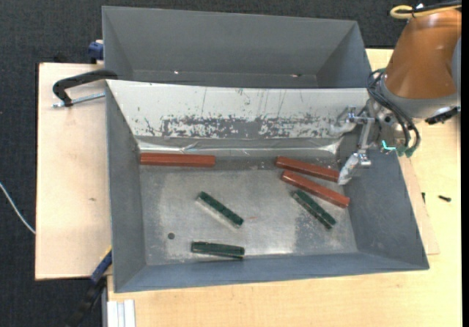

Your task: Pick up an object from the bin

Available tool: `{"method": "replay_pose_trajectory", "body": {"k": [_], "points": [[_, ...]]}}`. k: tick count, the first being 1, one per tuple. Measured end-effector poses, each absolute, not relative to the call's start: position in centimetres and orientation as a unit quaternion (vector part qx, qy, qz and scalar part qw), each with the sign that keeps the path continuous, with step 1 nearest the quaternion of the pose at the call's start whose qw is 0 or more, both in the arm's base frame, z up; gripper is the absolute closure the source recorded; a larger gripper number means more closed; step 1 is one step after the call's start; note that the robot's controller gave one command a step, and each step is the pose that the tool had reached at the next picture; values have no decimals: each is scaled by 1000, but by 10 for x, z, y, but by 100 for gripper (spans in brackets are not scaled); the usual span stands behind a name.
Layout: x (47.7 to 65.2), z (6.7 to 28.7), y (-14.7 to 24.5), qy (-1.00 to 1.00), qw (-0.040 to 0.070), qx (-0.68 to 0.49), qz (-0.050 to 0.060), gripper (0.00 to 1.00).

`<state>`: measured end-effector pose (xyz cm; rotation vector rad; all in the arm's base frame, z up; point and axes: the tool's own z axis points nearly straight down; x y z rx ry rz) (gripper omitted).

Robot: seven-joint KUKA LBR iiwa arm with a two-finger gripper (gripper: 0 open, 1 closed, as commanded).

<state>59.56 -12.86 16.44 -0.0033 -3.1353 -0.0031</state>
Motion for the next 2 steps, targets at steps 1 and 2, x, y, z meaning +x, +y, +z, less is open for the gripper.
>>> {"method": "replay_pose_trajectory", "body": {"k": [1, 2], "points": [[598, 169, -128, -1000, -1, 0, 0, 0], [565, 84, -124, -999, -12, -52, 1, 100]]}}
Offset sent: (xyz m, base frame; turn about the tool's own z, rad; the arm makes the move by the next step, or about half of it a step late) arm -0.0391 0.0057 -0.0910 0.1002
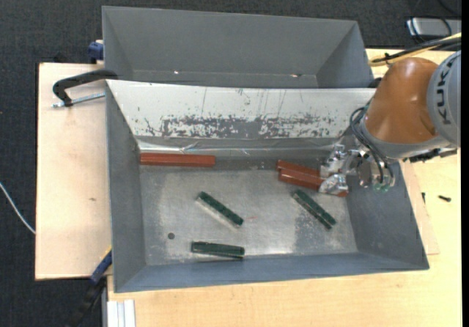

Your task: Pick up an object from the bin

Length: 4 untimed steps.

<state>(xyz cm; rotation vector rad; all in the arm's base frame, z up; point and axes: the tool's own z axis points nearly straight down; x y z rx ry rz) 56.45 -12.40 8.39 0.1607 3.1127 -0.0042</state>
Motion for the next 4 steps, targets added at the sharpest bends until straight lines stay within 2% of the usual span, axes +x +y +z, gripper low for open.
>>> {"method": "replay_pose_trajectory", "body": {"k": [1, 2, 3, 4], "points": [[565, 84, -124, 999, 12, 52, -1, 100], [572, 275, -126, 1000, 8, 6, -2, 100], [571, 270, -126, 1000, 4, 6, 0, 0], [571, 270, -126, 1000, 4, 6, 0, 0]]}}
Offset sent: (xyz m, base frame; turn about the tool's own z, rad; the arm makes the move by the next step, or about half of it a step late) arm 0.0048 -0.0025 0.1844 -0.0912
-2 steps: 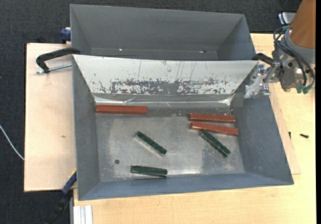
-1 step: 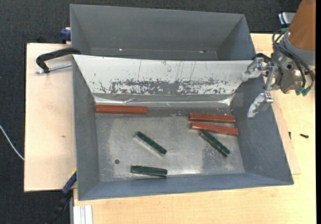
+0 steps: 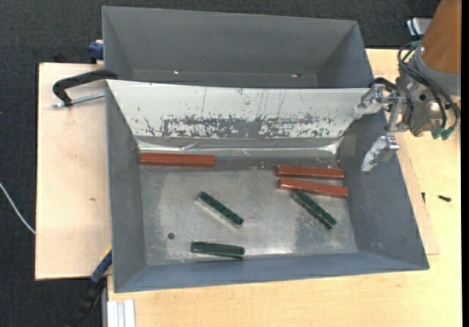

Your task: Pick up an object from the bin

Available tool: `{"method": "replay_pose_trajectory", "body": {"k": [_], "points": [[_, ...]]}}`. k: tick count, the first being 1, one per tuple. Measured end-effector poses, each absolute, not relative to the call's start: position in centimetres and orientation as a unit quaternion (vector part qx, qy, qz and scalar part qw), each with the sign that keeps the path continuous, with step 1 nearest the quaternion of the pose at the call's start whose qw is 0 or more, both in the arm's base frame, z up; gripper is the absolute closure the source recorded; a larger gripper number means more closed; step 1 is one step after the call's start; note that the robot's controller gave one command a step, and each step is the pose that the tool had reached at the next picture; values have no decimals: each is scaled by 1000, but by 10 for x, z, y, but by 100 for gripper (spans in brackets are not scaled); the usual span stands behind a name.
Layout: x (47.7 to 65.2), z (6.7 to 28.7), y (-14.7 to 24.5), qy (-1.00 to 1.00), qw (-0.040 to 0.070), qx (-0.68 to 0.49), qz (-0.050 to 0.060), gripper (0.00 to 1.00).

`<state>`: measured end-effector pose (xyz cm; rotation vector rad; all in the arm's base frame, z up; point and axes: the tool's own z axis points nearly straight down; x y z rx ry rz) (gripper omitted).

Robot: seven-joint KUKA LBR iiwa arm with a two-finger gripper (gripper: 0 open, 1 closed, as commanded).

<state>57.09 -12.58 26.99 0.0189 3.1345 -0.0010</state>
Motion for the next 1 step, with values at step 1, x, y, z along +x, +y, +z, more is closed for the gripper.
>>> {"method": "replay_pose_trajectory", "body": {"k": [1], "points": [[569, 221, -107, 1000, 5, 13, -1, 0]]}}
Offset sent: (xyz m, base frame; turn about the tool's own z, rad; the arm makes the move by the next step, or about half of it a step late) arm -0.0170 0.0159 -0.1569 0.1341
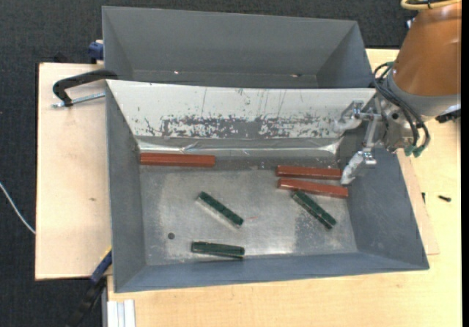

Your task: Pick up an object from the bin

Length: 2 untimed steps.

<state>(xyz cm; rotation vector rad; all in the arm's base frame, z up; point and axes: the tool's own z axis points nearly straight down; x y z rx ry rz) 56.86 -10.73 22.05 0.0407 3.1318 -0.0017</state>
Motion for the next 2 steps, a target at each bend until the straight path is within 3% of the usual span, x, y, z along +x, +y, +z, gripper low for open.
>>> {"method": "replay_pose_trajectory", "body": {"k": [1, 2], "points": [[561, 152, -106, 999, 3, 50, 0, 0], [557, 113, -104, 991, 0, 132, 1, 0]]}}
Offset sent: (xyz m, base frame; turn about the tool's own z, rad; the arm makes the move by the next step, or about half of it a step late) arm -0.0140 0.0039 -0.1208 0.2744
